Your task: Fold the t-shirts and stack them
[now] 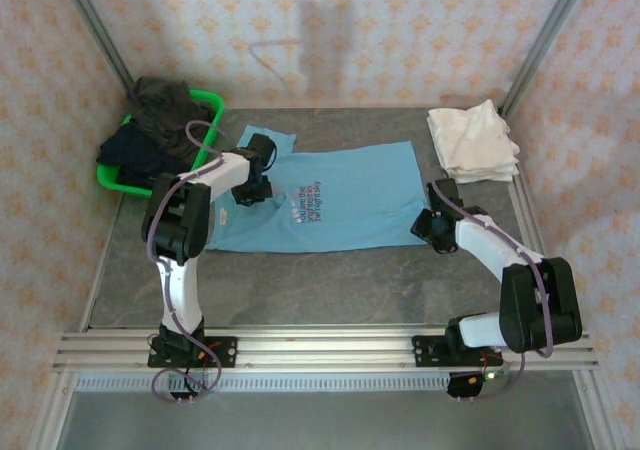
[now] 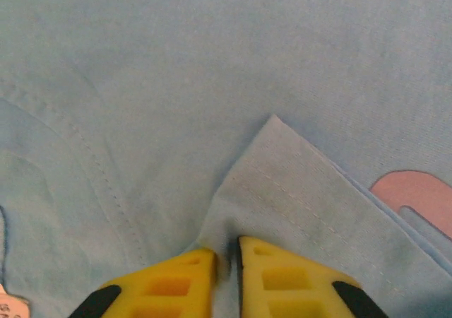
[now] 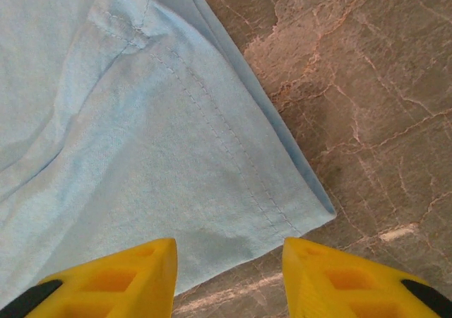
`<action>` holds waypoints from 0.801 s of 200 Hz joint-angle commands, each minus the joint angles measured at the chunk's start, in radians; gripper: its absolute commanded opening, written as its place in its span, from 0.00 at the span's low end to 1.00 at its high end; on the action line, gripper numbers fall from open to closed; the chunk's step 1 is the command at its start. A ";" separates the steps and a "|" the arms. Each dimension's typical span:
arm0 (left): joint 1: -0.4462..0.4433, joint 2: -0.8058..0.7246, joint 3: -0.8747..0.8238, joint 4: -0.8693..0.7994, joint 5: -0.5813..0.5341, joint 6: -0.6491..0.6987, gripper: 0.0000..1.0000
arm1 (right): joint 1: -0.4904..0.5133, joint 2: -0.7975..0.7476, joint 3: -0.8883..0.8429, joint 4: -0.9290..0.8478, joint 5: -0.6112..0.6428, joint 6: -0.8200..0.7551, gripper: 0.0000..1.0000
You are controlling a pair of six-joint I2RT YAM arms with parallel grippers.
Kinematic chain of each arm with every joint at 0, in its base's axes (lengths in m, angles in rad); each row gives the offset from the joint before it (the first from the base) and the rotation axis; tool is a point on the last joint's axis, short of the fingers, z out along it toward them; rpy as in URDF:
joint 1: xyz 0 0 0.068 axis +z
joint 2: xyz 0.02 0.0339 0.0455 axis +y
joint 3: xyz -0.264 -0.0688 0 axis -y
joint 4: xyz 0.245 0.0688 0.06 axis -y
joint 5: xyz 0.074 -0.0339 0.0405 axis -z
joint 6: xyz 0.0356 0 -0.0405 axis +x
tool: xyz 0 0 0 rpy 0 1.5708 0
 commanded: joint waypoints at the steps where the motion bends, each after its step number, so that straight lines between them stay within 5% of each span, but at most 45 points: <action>1: 0.009 -0.037 0.001 -0.020 -0.027 0.002 0.09 | 0.007 0.003 0.018 -0.024 0.030 -0.006 0.43; 18: 0.009 -0.056 -0.002 -0.035 -0.052 0.004 0.00 | 0.008 0.007 0.018 -0.021 0.031 -0.005 0.43; 117: 0.016 -0.129 0.002 -0.128 -0.192 -0.018 0.00 | 0.008 0.032 0.017 -0.001 0.019 -0.007 0.43; 134: 0.015 -0.088 0.019 -0.129 -0.173 -0.013 0.27 | 0.009 0.032 0.017 0.000 0.012 -0.009 0.43; 149: 0.016 -0.072 0.032 -0.142 -0.177 -0.020 0.39 | 0.009 0.025 0.022 -0.002 0.005 -0.012 0.43; 160: 0.015 -0.080 0.034 -0.157 -0.188 -0.027 0.60 | 0.011 0.017 0.034 -0.013 0.001 -0.014 0.43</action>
